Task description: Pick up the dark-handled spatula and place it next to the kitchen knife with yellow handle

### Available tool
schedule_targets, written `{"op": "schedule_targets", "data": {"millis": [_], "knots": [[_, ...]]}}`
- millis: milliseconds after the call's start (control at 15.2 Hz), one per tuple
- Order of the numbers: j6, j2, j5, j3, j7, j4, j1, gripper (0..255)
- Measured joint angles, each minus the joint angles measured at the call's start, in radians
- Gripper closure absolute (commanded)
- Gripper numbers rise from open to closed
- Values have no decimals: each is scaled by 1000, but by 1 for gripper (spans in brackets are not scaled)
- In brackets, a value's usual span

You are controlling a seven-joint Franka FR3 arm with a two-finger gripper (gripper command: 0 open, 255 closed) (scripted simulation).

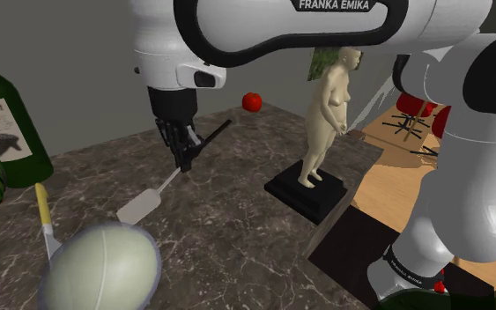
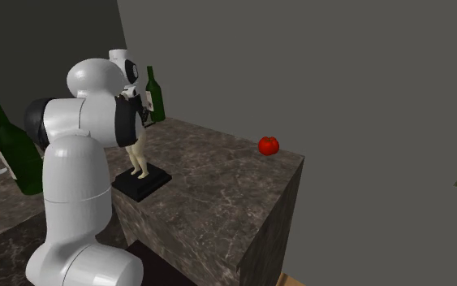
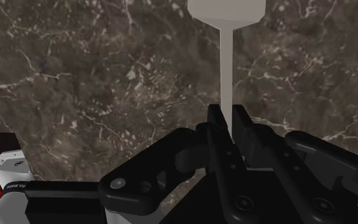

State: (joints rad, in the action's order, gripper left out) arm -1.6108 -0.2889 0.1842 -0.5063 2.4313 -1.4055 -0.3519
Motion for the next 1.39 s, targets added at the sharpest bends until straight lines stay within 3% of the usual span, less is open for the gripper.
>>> {"op": "schedule_targets", "data": {"millis": [924, 1188, 1254, 1386], "knots": [[-189, 122, -1, 10, 6, -178, 12, 255], [-177, 116, -3, 12, 14, -173, -1, 255], [-185, 123, -4, 13, 12, -182, -1, 0], [-195, 134, -7, 16, 11, -198, 1, 0]]}}
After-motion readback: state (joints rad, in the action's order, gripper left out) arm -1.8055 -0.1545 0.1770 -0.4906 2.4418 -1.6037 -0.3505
